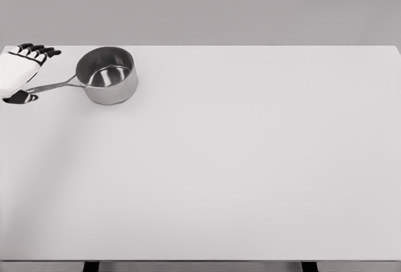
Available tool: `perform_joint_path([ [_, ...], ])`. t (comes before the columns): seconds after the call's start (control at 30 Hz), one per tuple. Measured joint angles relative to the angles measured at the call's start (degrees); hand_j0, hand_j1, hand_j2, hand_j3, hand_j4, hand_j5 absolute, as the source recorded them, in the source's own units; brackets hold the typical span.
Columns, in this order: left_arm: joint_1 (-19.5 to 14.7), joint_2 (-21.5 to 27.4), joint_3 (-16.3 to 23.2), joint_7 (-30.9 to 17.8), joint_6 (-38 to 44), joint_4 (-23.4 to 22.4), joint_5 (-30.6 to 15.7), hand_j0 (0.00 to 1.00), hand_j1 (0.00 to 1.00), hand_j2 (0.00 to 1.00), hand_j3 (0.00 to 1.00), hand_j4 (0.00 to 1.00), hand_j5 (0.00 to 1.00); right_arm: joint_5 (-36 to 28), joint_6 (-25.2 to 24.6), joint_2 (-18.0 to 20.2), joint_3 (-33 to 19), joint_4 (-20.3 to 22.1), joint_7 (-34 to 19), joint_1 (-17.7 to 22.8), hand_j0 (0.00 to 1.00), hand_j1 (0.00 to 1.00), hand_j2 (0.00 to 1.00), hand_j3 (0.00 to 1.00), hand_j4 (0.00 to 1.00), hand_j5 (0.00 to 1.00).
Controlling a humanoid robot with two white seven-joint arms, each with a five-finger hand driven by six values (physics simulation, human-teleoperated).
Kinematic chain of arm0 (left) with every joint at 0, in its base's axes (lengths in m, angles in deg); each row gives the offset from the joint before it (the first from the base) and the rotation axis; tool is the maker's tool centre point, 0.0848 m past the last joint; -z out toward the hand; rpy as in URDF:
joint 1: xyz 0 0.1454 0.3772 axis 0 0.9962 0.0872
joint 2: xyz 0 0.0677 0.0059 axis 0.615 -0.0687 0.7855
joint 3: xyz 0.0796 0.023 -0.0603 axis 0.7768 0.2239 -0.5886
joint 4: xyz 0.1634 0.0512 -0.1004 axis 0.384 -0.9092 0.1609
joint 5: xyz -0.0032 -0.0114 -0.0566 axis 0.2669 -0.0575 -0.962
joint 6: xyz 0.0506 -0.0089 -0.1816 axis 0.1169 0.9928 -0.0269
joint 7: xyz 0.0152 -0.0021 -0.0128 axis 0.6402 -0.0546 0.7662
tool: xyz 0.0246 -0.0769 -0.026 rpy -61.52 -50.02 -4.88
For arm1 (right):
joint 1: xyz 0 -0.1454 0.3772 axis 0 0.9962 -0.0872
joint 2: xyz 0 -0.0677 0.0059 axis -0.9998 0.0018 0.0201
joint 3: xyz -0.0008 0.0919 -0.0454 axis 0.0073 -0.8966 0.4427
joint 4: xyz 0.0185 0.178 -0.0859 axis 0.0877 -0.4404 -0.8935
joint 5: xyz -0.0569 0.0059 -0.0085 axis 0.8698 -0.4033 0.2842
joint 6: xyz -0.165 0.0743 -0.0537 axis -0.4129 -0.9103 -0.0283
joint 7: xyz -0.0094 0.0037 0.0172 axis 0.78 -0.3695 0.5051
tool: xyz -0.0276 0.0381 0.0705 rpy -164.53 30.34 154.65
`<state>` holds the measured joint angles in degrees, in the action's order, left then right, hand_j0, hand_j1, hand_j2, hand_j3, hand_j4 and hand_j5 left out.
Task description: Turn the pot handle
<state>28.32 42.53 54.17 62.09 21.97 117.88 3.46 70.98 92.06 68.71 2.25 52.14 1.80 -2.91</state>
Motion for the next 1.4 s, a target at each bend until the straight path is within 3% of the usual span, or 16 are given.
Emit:
perform_joint_path([
  [1.4, -4.3, -3.1, 0.4, 0.1, -0.1, -5.6, 3.6, 1.0, 1.0, 1.0, 1.0, 1.0, 1.0, 0.0, 0.0, 0.0, 0.0, 0.0, 0.0, 0.0, 1.0, 1.0, 1.0, 1.0, 1.0, 1.0],
])
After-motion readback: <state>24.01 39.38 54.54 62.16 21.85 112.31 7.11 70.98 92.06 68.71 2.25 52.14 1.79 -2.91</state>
